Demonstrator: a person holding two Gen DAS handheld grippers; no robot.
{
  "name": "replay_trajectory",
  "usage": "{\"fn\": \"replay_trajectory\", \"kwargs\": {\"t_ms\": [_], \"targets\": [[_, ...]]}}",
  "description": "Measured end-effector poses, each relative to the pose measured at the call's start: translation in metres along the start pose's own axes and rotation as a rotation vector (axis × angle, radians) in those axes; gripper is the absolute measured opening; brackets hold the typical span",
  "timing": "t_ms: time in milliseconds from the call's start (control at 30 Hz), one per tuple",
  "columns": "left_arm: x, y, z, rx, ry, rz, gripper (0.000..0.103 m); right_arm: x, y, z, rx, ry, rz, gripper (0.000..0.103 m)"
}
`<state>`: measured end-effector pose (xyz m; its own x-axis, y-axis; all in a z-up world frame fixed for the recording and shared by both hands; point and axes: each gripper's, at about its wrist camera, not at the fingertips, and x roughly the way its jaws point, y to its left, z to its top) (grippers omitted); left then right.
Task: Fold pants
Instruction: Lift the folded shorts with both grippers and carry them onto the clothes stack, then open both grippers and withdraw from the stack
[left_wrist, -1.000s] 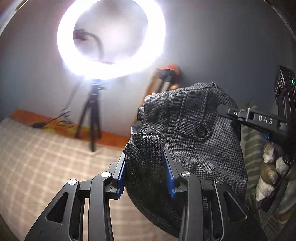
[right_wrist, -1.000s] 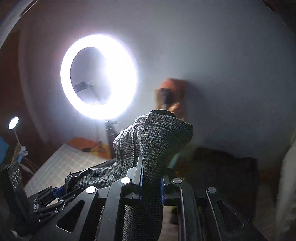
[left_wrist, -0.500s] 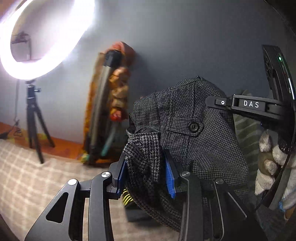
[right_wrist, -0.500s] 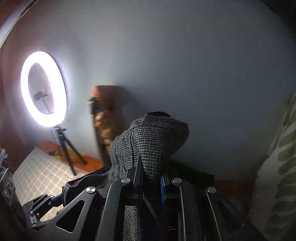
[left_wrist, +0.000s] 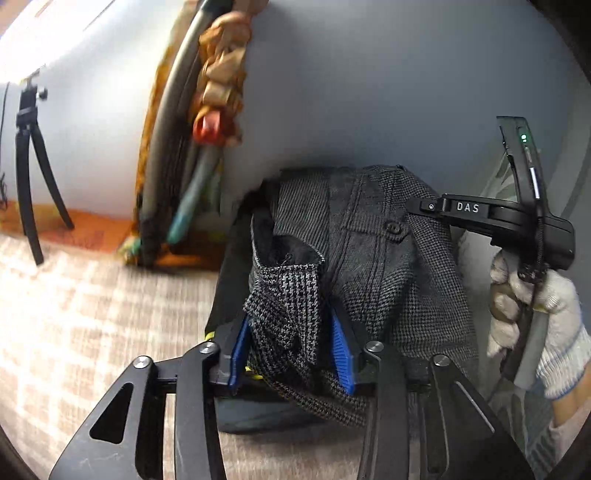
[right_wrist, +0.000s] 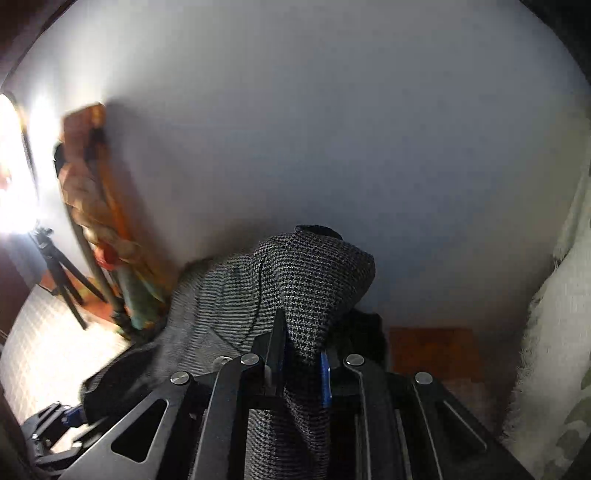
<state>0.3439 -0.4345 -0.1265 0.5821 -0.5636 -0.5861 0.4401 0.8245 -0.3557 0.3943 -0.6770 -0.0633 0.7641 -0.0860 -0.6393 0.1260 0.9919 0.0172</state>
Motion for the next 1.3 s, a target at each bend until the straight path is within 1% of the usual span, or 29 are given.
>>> {"fn": "replay_trajectory", "kwargs": {"t_ms": [33, 67, 100, 133, 167, 200, 233, 333, 367, 433, 500, 533, 567, 633, 800, 867, 1000, 1067, 1100, 1133, 1267, 1300], "targets": [[0.0, 0.002, 0.0, -0.009, 0.018, 0.008, 0.049, 0.004, -0.002, -0.001, 0.0, 0.013, -0.025, 0.024], [0.0, 0.005, 0.0, -0.023, 0.035, 0.017, 0.05, 0.005, -0.004, -0.002, -0.002, 0.017, -0.041, 0.028], [-0.001, 0.009, 0.002, -0.037, 0.041, 0.025, 0.053, 0.005, -0.005, -0.001, -0.002, 0.017, -0.062, 0.039], [-0.005, 0.012, 0.003, -0.047, 0.043, 0.03, 0.053, 0.004, -0.006, -0.001, 0.001, 0.012, -0.089, 0.046], [-0.008, 0.014, 0.004, -0.049, 0.043, 0.034, 0.053, 0.0, -0.005, -0.001, 0.009, 0.004, -0.108, 0.049], [-0.013, 0.016, 0.004, -0.048, 0.039, 0.045, 0.055, -0.003, -0.005, 0.0, 0.015, -0.002, -0.112, 0.055], [-0.019, 0.02, 0.005, -0.046, 0.032, 0.062, 0.06, -0.008, -0.004, 0.0, 0.017, -0.006, -0.117, 0.065], [-0.032, 0.033, 0.008, -0.056, 0.018, 0.095, 0.061, -0.024, -0.004, 0.001, 0.018, -0.034, -0.139, 0.074], [-0.037, 0.037, 0.009, -0.057, 0.014, 0.108, 0.061, -0.032, -0.008, 0.0, 0.024, -0.039, -0.137, 0.075], [-0.04, 0.048, 0.012, -0.053, 0.007, 0.126, 0.061, -0.039, -0.009, -0.002, 0.038, -0.045, -0.118, 0.081], [-0.045, 0.058, 0.013, -0.053, 0.002, 0.141, 0.061, -0.051, -0.007, -0.007, 0.04, -0.059, -0.126, 0.082], [-0.051, 0.062, 0.014, -0.05, -0.002, 0.146, 0.061, -0.057, -0.004, -0.011, 0.048, -0.064, -0.113, 0.082], [-0.058, 0.065, 0.014, -0.039, -0.009, 0.151, 0.061, -0.064, -0.001, -0.015, 0.049, -0.071, -0.096, 0.082], [-0.07, 0.069, 0.015, -0.008, -0.021, 0.167, 0.061, -0.078, 0.003, -0.026, 0.05, -0.084, -0.092, 0.082], [-0.099, 0.079, 0.021, 0.036, -0.025, 0.156, 0.061, -0.111, 0.012, -0.044, 0.076, -0.101, -0.04, 0.082], [-0.116, 0.083, 0.022, 0.047, -0.034, 0.153, 0.061, -0.132, 0.018, -0.053, 0.081, -0.116, -0.036, 0.084], [-0.15, 0.083, 0.022, 0.081, -0.051, 0.15, 0.061, -0.162, 0.035, -0.071, 0.068, -0.12, -0.036, 0.085], [-0.169, 0.081, 0.021, 0.101, -0.055, 0.141, 0.064, -0.179, 0.043, -0.081, 0.065, -0.125, -0.032, 0.086], [-0.175, 0.08, 0.02, 0.108, -0.058, 0.138, 0.068, -0.187, 0.048, -0.085, 0.064, -0.125, -0.033, 0.086], [-0.184, 0.079, 0.02, 0.115, -0.063, 0.133, 0.07, -0.195, 0.052, -0.09, 0.062, -0.124, -0.033, 0.086], [-0.216, 0.075, 0.015, 0.151, -0.081, 0.127, 0.071, -0.226, 0.074, -0.117, 0.042, -0.126, -0.05, 0.086], [-0.221, 0.073, 0.013, 0.161, -0.084, 0.127, 0.073, -0.232, 0.079, -0.124, 0.042, -0.128, -0.05, 0.086]]}}
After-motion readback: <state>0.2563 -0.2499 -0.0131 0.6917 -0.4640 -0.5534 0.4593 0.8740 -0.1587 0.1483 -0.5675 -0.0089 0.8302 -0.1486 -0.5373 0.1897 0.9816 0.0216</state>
